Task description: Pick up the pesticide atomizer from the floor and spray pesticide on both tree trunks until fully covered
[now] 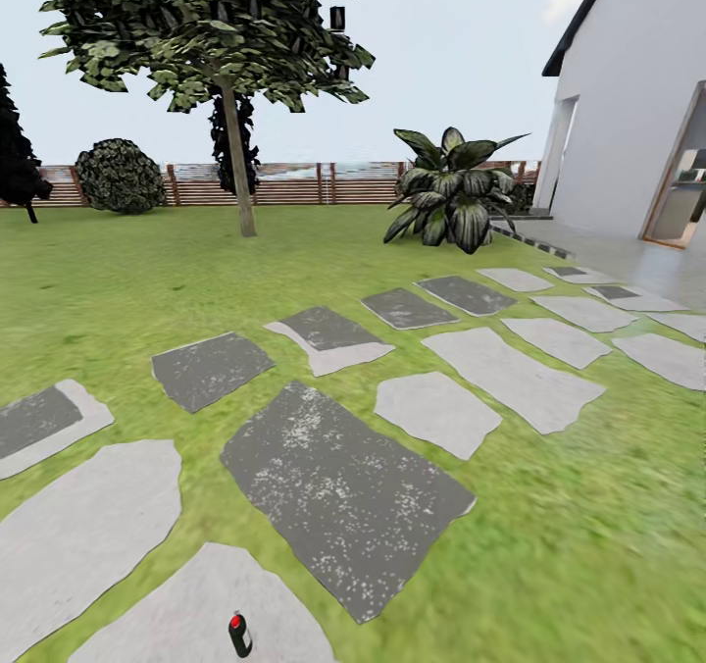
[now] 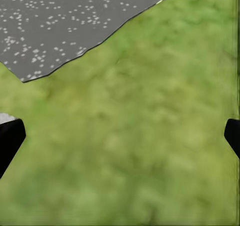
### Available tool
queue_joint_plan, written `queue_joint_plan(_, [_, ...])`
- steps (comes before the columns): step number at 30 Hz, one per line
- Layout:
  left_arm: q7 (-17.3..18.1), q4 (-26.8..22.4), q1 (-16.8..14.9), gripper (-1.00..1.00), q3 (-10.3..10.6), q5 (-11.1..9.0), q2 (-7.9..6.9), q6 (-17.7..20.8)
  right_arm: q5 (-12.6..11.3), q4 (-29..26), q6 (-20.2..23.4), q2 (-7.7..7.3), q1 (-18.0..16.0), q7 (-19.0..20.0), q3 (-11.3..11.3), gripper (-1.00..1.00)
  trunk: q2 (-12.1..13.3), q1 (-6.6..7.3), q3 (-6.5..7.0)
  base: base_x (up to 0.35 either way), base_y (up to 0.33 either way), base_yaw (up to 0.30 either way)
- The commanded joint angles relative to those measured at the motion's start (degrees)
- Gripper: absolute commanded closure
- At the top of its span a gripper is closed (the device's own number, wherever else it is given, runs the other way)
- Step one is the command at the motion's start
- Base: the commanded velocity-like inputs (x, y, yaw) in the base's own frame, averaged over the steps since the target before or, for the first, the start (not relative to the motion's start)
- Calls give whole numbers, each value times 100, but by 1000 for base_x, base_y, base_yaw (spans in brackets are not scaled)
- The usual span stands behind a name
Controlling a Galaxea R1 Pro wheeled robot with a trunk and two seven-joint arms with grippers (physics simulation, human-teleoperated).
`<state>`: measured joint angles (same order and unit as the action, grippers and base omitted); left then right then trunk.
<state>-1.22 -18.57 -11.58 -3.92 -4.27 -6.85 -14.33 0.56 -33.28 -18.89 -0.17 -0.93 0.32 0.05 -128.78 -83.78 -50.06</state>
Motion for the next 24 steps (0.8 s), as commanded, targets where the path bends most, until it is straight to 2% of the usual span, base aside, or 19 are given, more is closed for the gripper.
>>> queue_joint_plan(1, [-1, 3, -3, -100, 6, -44, -1, -17, 5, 6, -18, -1, -3, 3, -1, -100, -2, 1, -5, 0, -250, 0])
queue_joint_plan(8, [-5, 3, -3, -100, 6, -50, -1, -17, 5, 6, -18, -1, -3, 3, -4, -100, -2, 1, -5, 0, -246, 10])
queue_joint_plan(17, [48, -83, -90, -100, 18, -25, -3, 42, -1, -22, -18, -1, -3, -11, -27, -100, -2, 1, -14, 0, -33, 136])
queue_joint_plan(21, [65, -275, -557, -100, 47, 9, -4, 146, -3, -323, -11, -1, -40, -14, -30, -100, -2, 1, -15, 0, -1, 17])
queue_joint_plan(24, [72, -330, -1084, -100, 85, 188, 21, 602, 3, -933, 9, -1, -235, -54, -31, -100, -2, 1, -15, 0, 0, 3])
